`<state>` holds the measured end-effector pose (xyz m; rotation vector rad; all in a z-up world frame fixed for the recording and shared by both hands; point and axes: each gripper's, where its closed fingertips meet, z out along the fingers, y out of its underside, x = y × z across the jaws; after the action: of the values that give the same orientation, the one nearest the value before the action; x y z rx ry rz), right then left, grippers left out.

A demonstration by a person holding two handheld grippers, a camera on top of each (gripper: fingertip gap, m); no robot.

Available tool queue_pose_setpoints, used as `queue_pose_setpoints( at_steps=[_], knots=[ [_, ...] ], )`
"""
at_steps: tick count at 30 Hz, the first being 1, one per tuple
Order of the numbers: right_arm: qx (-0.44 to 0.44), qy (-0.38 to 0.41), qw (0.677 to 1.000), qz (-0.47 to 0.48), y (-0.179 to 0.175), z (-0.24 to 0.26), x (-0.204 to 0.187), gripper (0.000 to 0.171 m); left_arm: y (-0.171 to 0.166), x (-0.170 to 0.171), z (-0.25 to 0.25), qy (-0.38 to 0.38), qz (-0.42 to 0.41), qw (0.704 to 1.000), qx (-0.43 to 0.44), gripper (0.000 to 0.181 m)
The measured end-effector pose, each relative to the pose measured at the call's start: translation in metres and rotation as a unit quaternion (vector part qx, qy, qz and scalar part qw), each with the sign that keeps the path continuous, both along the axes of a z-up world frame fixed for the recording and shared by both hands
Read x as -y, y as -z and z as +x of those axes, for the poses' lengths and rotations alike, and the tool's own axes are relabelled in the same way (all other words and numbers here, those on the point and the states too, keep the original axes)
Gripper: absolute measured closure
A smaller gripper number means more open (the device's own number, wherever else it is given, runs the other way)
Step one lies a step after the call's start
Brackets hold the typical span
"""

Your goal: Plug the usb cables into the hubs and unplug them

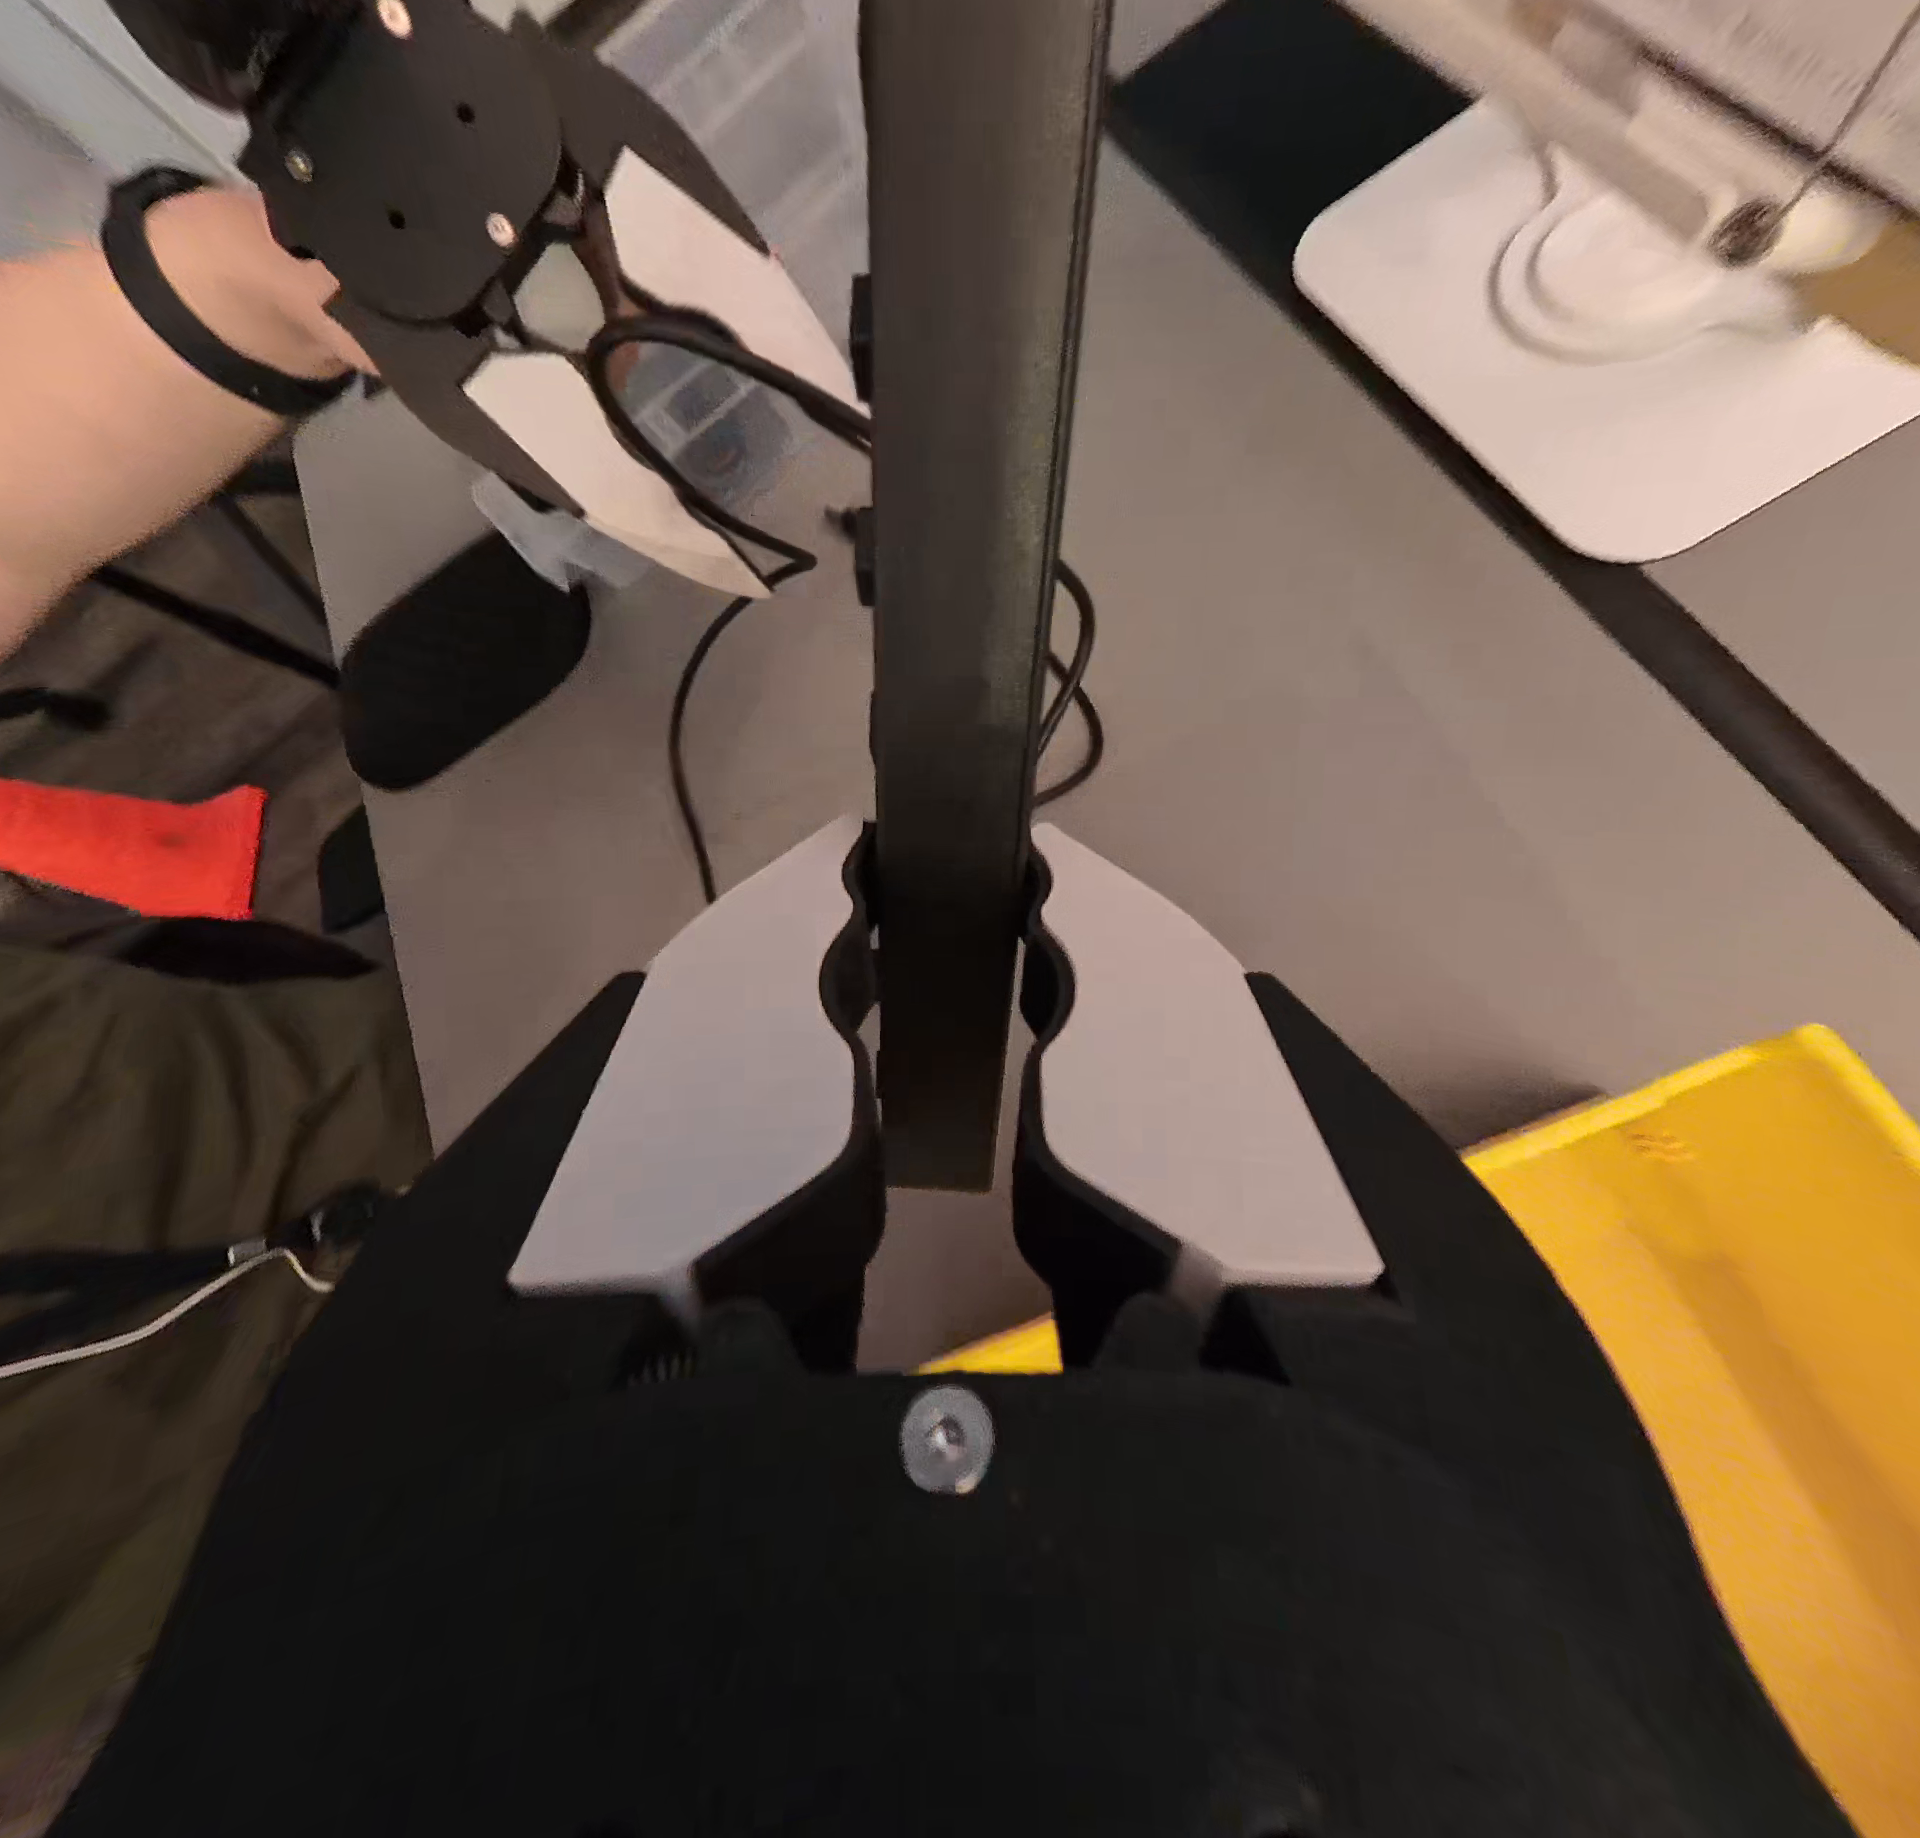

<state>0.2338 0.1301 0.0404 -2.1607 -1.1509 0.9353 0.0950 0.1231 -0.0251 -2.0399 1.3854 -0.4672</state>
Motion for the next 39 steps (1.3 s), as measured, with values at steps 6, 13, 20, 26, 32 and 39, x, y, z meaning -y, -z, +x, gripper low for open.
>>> queue_pose_setpoints(
  at_steps=[6,13,20,26,32,39],
  knots=[
    [0.095,-0.066,0.993,0.001,0.042,-0.008,0.004,0.146,-0.007,0.012,-0.014,0.043,-0.004,0.999,0.015,0.097],
    [0.119,-0.135,0.984,-0.003,0.067,-0.021,0.014,0.146,-0.028,-0.002,-0.021,0.042,0.0,0.999,0.03,0.098],
    [0.129,-0.191,0.973,0.019,0.069,-0.04,0.023,0.146,-0.046,-0.006,0.025,0.061,-0.029,0.986,0.151,0.115],
    [0.126,-0.242,0.962,0.0,0.084,-0.05,0.04,0.146,-0.031,0.016,0.037,0.115,-0.083,0.977,0.162,0.153],
    [0.098,-0.16,0.979,0.075,0.095,-0.065,0.013,0.137,-0.016,0.007,0.026,0.03,-0.115,0.983,0.144,0.156],
    [-0.004,-0.001,0.917,0.399,0.032,-0.093,0.007,0.099,-0.021,-0.004,0.008,-0.078,-0.183,0.963,0.183,0.157]
  ],
)
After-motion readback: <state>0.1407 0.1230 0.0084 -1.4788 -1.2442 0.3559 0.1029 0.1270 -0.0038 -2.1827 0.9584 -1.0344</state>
